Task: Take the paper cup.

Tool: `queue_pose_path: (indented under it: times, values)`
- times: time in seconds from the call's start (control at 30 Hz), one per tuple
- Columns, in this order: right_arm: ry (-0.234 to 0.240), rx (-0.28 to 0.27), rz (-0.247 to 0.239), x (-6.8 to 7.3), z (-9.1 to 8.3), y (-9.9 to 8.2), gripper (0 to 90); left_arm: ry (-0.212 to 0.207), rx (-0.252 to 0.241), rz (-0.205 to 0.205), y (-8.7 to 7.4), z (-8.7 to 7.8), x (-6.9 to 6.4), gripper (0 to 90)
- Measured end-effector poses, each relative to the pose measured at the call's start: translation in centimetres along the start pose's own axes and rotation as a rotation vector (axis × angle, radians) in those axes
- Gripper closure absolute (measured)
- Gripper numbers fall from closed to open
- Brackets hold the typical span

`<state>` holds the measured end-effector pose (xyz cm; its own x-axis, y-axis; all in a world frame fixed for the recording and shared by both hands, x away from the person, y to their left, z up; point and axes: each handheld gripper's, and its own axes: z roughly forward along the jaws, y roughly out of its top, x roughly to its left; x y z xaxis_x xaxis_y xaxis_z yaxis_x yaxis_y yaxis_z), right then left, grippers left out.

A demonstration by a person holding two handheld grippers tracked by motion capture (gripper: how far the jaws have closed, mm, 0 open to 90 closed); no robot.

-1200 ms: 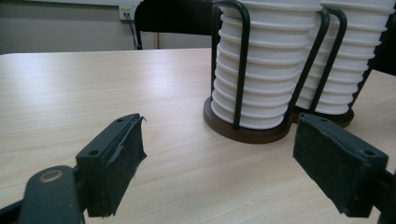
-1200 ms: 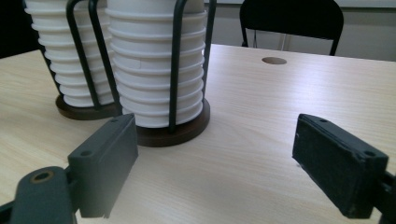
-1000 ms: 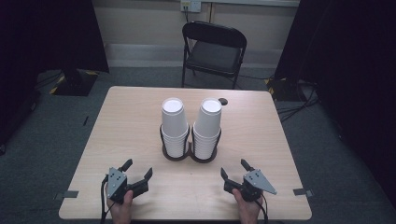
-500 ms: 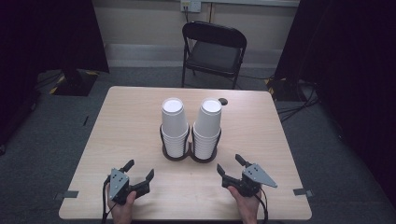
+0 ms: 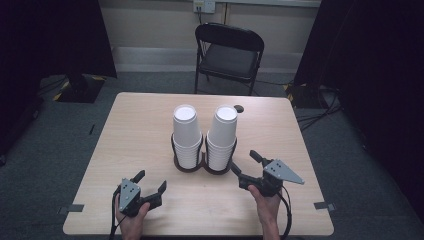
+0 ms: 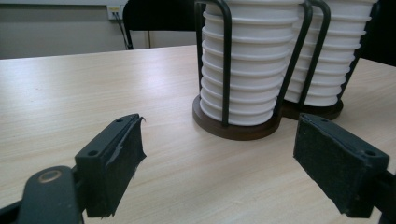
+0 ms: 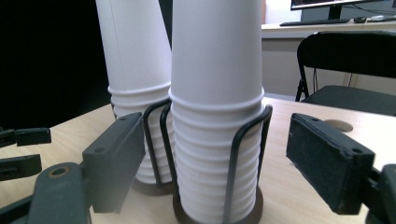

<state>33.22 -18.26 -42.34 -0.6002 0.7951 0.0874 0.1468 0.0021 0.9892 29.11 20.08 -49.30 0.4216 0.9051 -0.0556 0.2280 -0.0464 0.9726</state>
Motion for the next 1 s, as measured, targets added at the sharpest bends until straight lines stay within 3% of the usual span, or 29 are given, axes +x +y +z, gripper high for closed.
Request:
queue_pose_path:
  times: [0.33, 0.67, 0.83, 1.0]
  values:
    - [0.001, -0.015, -0.036, -0.1, 1.8, 2.5, 14.3, -0.024, -0.003, 0.002, -0.1, 0.3, -1.4, 15.8]
    - [0.006, -0.041, -0.068, -0.6, 3.8, 5.5, 14.0, -0.015, -0.005, 0.054, -0.4, 0.2, -1.9, 15.7]
    - [0.03, -0.044, -0.077, -0.8, 5.2, 7.3, 13.6, -0.03, -0.019, 0.047, -0.4, 0.2, -1.9, 15.8]
    - [0.057, -0.038, -0.078, -0.7, 6.5, 7.8, 13.6, -0.037, -0.013, 0.044, -0.4, 0.3, -1.8, 15.8]
